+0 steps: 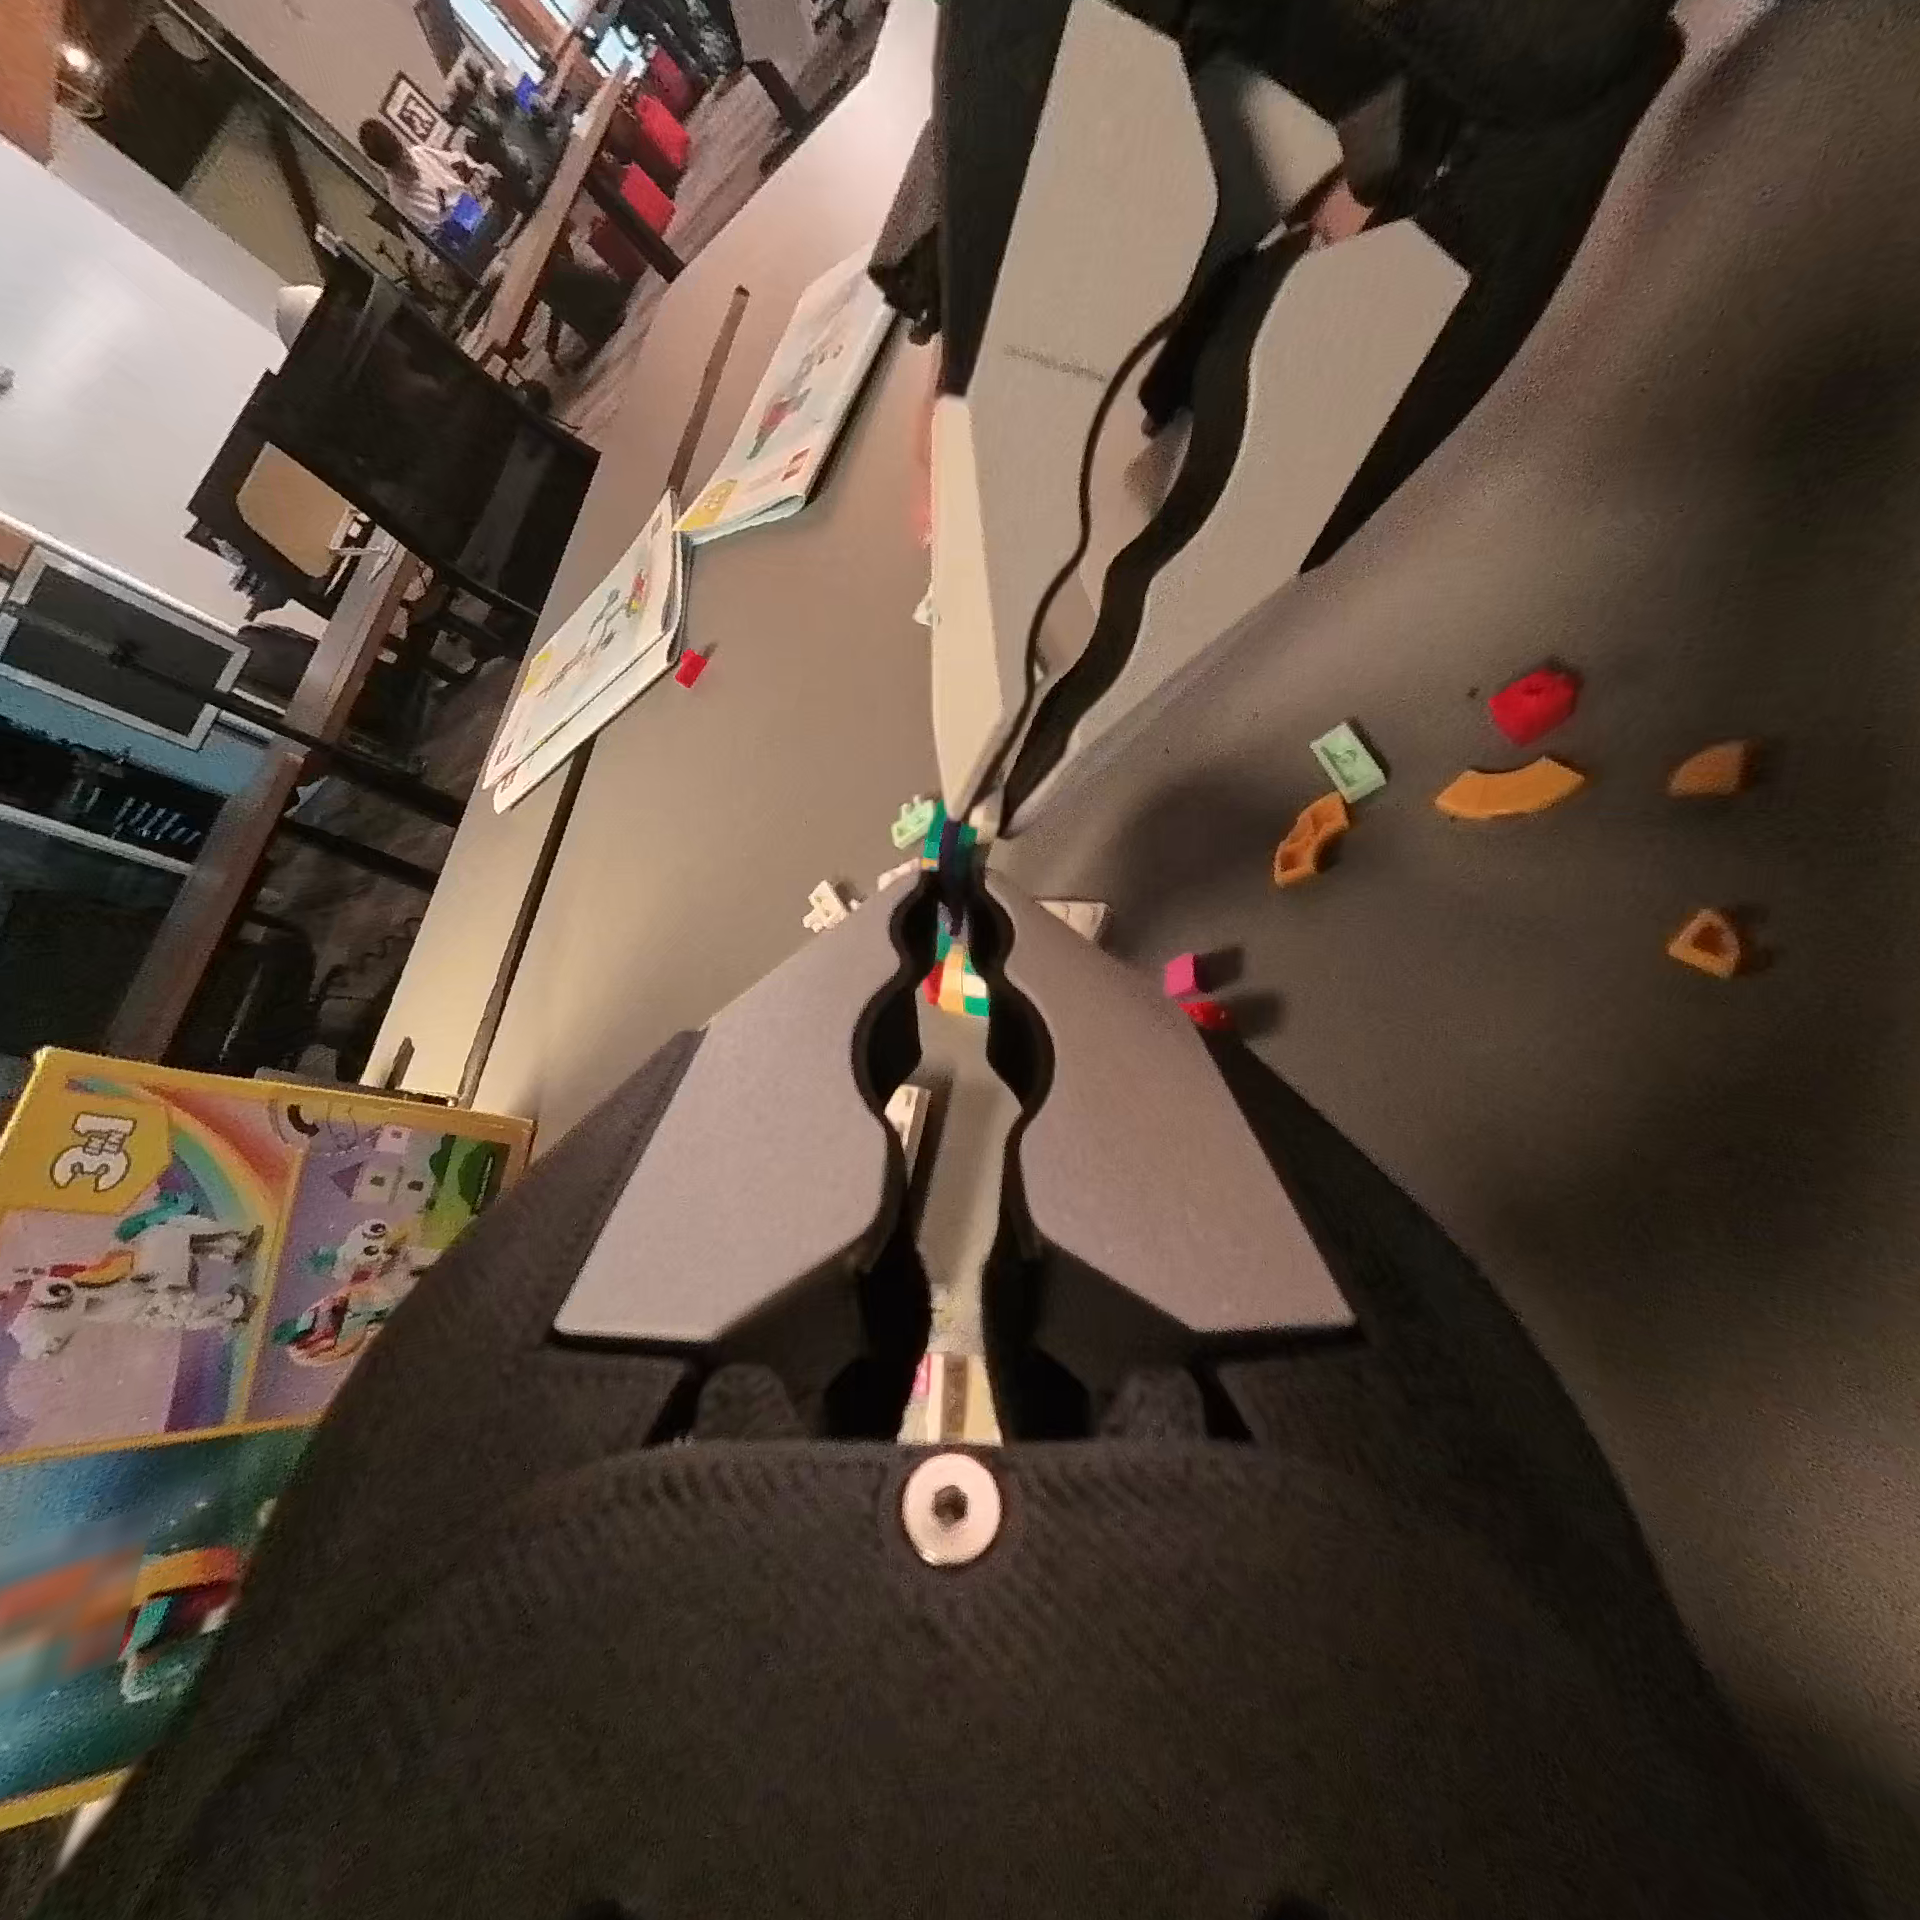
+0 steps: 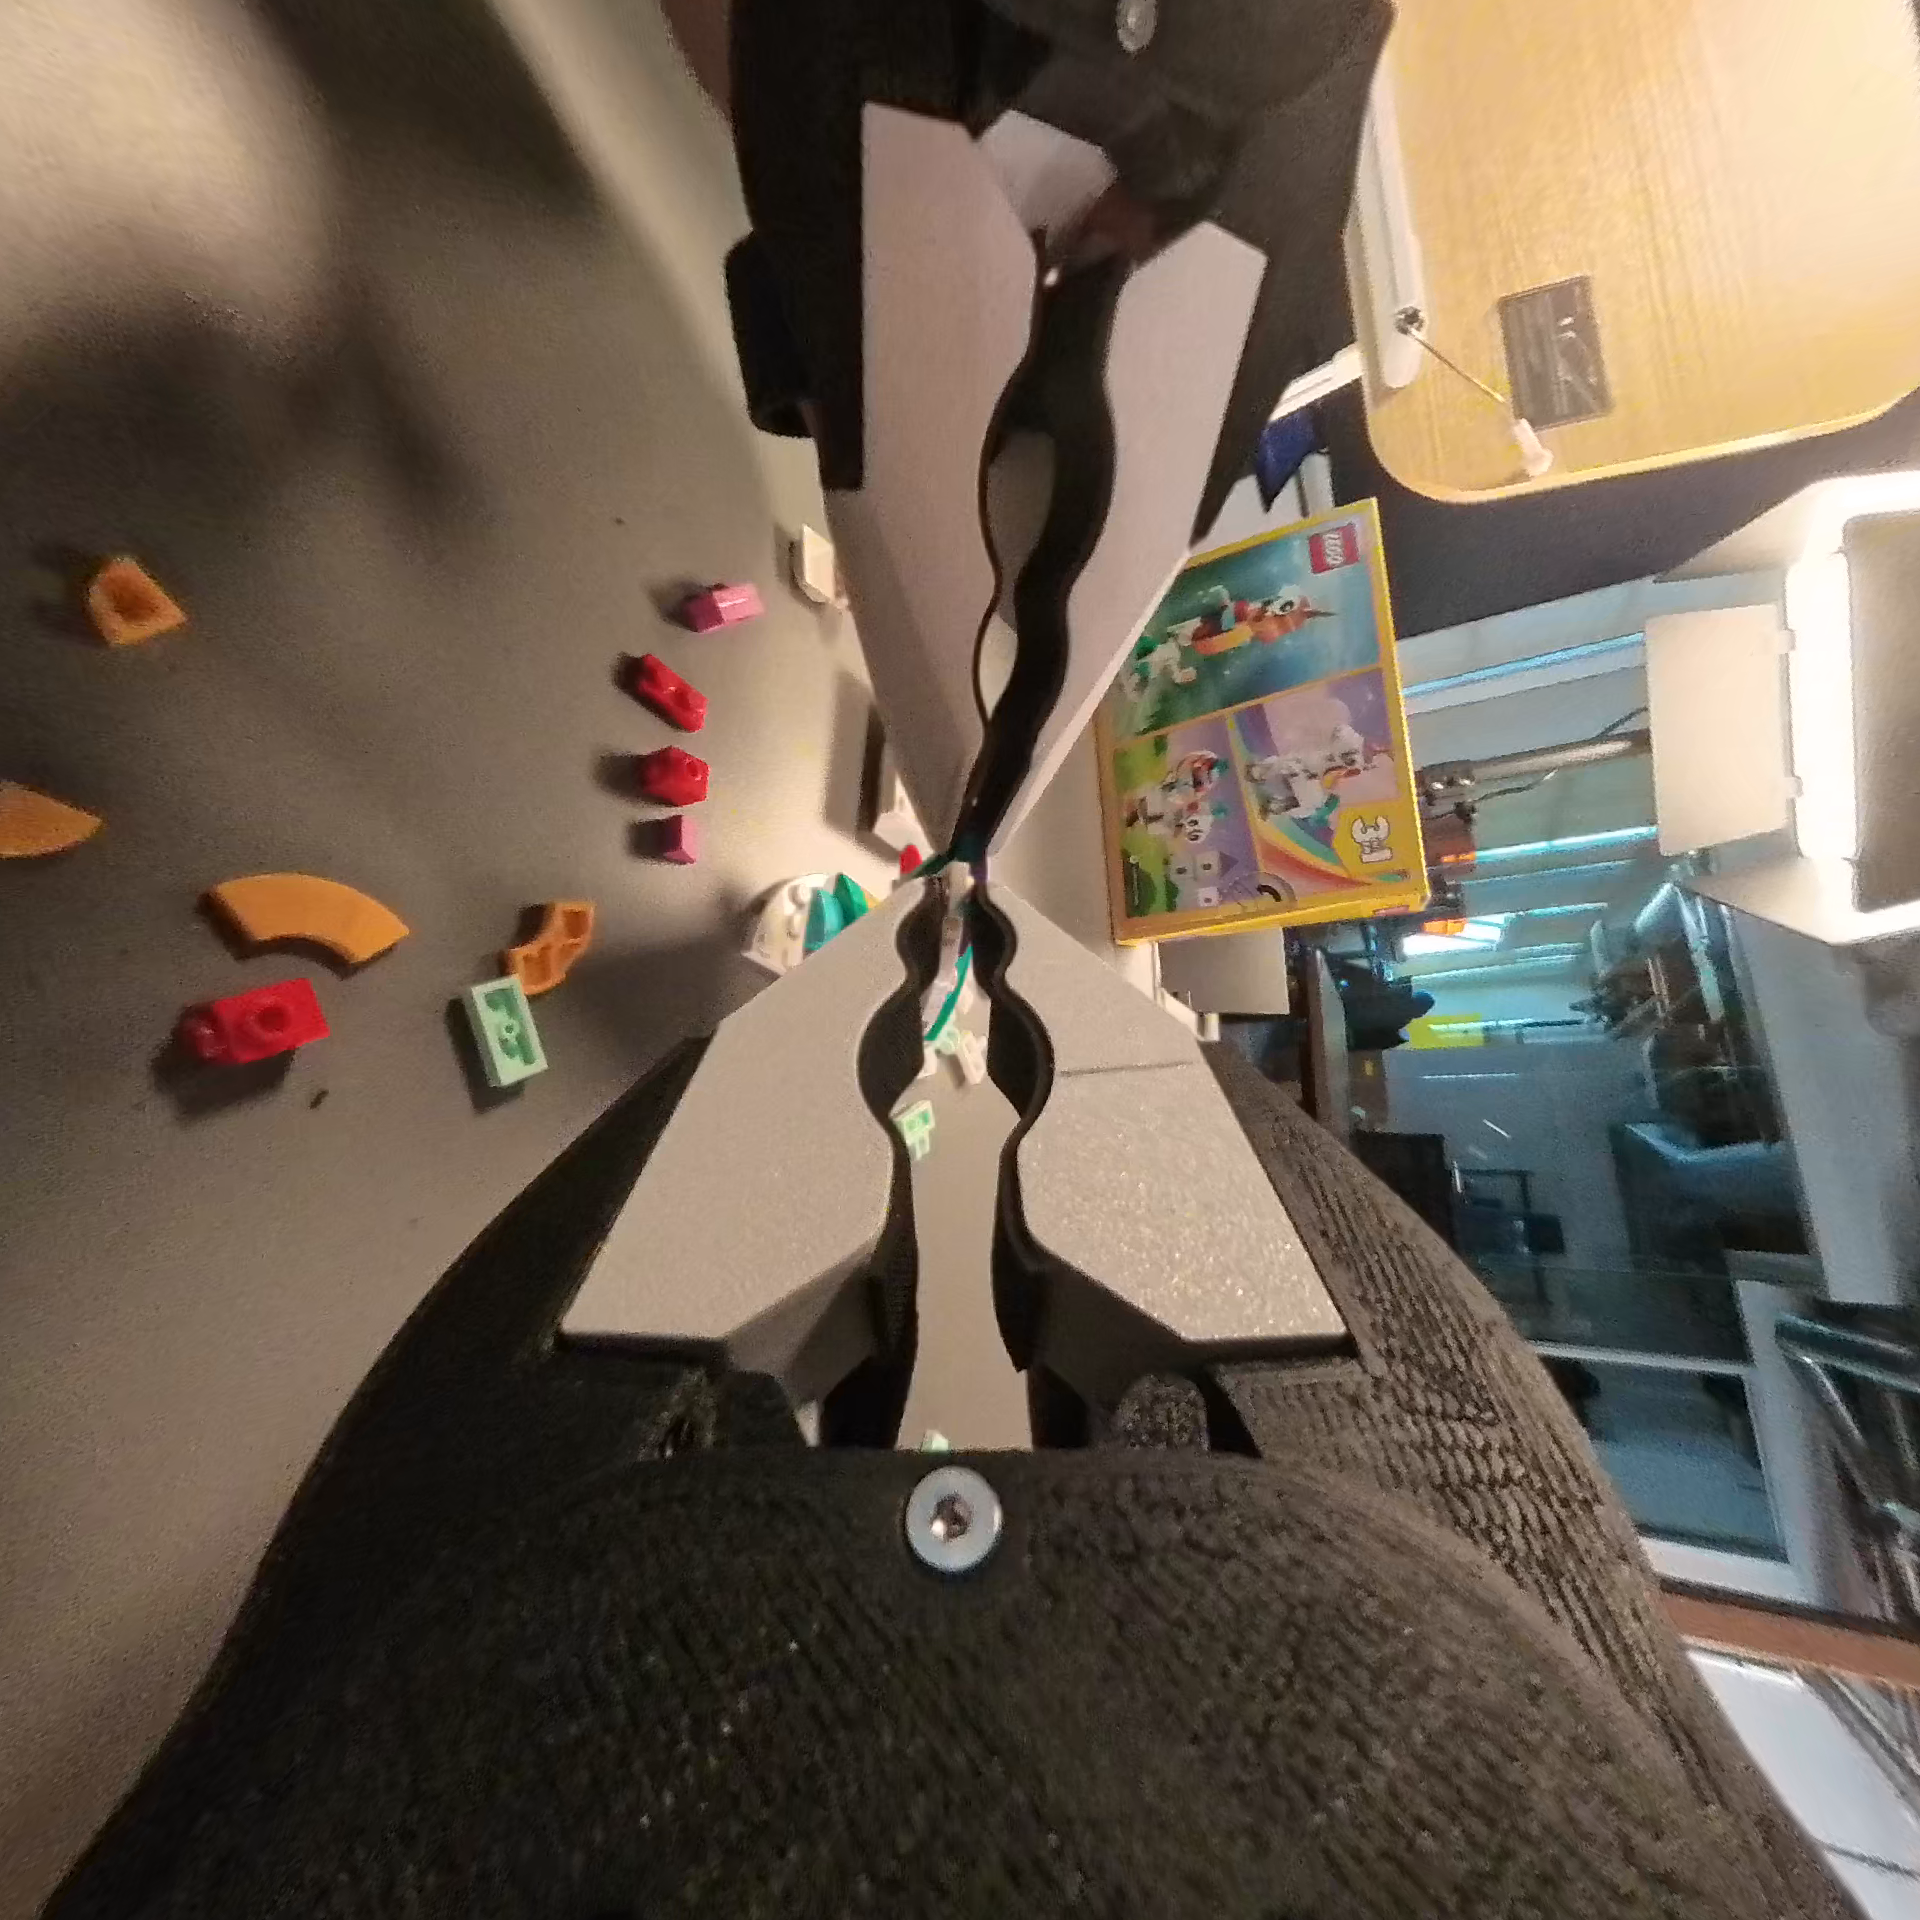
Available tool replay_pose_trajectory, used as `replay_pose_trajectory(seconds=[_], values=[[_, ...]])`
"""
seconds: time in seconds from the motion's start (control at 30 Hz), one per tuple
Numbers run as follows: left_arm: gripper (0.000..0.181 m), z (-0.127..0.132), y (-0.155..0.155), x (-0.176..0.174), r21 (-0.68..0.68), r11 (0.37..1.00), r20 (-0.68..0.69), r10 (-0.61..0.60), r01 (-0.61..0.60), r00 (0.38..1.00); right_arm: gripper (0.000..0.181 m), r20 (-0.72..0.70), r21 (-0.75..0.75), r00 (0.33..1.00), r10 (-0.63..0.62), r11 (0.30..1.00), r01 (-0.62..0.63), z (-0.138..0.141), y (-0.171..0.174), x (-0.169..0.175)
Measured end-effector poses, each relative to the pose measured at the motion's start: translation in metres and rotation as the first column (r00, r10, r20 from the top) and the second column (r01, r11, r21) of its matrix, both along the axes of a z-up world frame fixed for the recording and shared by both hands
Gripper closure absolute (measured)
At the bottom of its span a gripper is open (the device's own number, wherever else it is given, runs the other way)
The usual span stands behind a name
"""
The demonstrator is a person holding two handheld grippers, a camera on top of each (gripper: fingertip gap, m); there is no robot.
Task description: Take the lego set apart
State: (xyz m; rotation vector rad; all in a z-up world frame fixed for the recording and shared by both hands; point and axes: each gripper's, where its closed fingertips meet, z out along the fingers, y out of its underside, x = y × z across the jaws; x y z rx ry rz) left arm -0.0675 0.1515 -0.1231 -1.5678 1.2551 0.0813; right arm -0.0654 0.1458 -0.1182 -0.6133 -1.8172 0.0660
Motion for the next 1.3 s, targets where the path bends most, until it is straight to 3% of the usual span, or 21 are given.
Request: replay_pose_trajectory(seconds=[0.13,0.37,0.63,0.73,0.97,1.0,1.1,1.17,1.23,1.3], values=[[0.176,-0.004,-0.015,-0.004,-0.082,0.994,-0.042,-0.079,0.075,0.996,0.179,0.042,0.147,0.998,0.047,0.988,-0.053,-0.005,-0.015,-0.003],[0.176,-0.007,-0.025,-0.005,-0.171,0.978,0.01,-0.123,0.123,0.992,0.178,0.105,0.343,0.992,0.071,0.934,-0.103,-0.009,-0.025,-0.003],[0.176,0.0,-0.024,-0.005,-0.181,0.975,0.095,-0.111,0.127,0.989,0.179,0.099,0.419,0.994,0.056,0.903,-0.092,-0.002,-0.024,-0.003],[0.176,0.008,-0.02,-0.003,-0.178,0.976,0.19,-0.093,0.127,0.977,0.179,0.077,0.443,0.996,0.041,0.894,-0.072,0.005,-0.022,-0.002],[0.176,0.025,-0.011,0.003,-0.164,0.979,0.394,-0.047,0.121,0.918,0.179,0.048,0.478,0.999,0.008,0.878,-0.03,0.019,-0.015,0.004],[0.177,0.035,0.0,-0.006,-0.125,0.991,0.437,0.017,0.043,0.899,0.179,0.082,0.463,0.996,0.024,0.884,-0.06,0.013,-0.018,0.005],[0.178,0.076,-0.001,-0.038,-0.071,0.997,0.645,0.024,0.028,0.764,0.18,0.118,0.474,0.992,0.033,0.876,-0.086,-0.002,-0.024,0.005],[0.177,0.069,0.0,-0.048,-0.093,0.996,0.613,0.062,-0.005,0.788,0.18,0.057,0.442,0.998,0.029,0.896,-0.052,0.01,-0.021,0.004],[0.177,0.049,0.003,-0.042,-0.152,0.988,0.514,0.094,-0.017,0.853,0.18,0.017,0.418,1.0,0.025,0.908,-0.03,0.017,-0.018,0.005],[0.177,0.033,0.004,-0.032,-0.205,0.979,0.467,0.097,0.001,0.879,0.18,0.017,0.415,0.999,0.034,0.909,-0.038,0.014,-0.017,0.007]])
